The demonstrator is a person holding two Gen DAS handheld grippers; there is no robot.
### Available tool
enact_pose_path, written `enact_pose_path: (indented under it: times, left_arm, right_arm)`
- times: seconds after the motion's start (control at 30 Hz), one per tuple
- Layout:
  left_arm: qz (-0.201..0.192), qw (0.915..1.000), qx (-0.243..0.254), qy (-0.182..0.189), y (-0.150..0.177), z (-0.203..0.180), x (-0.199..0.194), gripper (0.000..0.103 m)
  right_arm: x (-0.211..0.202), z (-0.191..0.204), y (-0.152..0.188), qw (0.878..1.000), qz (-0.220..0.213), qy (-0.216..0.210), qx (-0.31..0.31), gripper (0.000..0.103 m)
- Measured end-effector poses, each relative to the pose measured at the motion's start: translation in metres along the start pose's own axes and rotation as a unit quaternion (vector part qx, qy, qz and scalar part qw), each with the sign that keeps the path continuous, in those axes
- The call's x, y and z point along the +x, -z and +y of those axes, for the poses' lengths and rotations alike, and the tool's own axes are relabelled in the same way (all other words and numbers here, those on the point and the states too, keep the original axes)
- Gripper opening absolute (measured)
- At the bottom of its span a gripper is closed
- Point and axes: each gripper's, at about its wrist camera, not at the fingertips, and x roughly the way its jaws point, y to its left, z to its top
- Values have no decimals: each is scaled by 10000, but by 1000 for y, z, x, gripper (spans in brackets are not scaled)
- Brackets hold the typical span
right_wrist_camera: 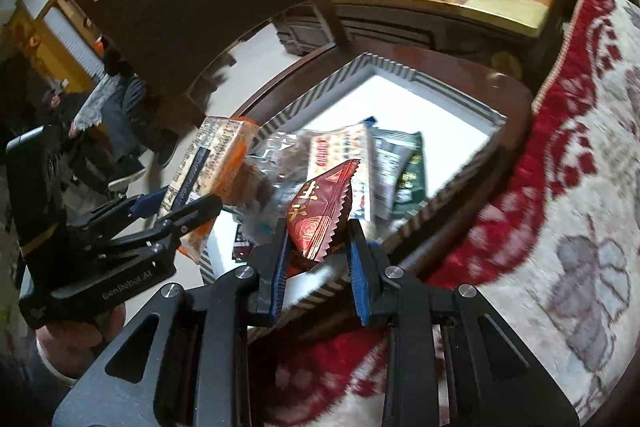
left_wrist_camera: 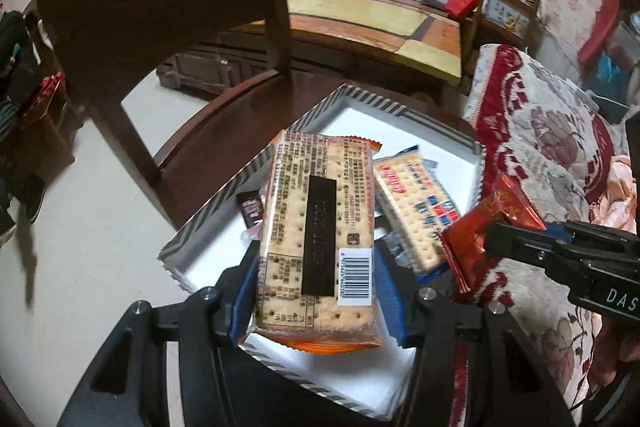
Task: Organize snacks
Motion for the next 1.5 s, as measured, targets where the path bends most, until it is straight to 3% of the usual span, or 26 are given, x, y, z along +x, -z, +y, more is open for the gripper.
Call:
enact_pose_path:
  times: [0.27,0.5,0.63,0.87,1.13,1.2,1.23,1.27,1.5]
  left_arm:
    - [169,9998,-100,5,0,6,20,56]
    - [170,9997,-167,-17,-4,6,29,56]
    - [137,9997,-140,-114,-3,3,30,59]
    - [20,9996,-178,-198,-3,-1,21,75]
    - [-432,9985,-46,-322,7,-21,-4,91]
    - [-537,9979,-54,-354,9,-24,-9,93]
    - [-577,9977,-63,-341,10,-26,-12,93]
    - [-613,9975,-71,-333,10,-27,-14,94]
    - [-680,9971,39,-334,17,-37,-28,98]
  right_arm:
    - [41,13,-20,9993,311,-68,-176,26]
    - [72,21,-37,9978,511,174,-389,26]
    - [69,13,-38,9988,449,98,-155,33]
    - [34,6,-31,9999,50,81,101,38]
    - [-8,11,1,9924,-612,1069,40,38]
    - [-17,11,9,9878,-828,1315,41,43]
    - [-20,12,13,9863,-893,1387,41,55]
    - [-24,11,17,9845,-960,1469,47,59]
    - [-42,3,39,9814,-1168,1506,250,59]
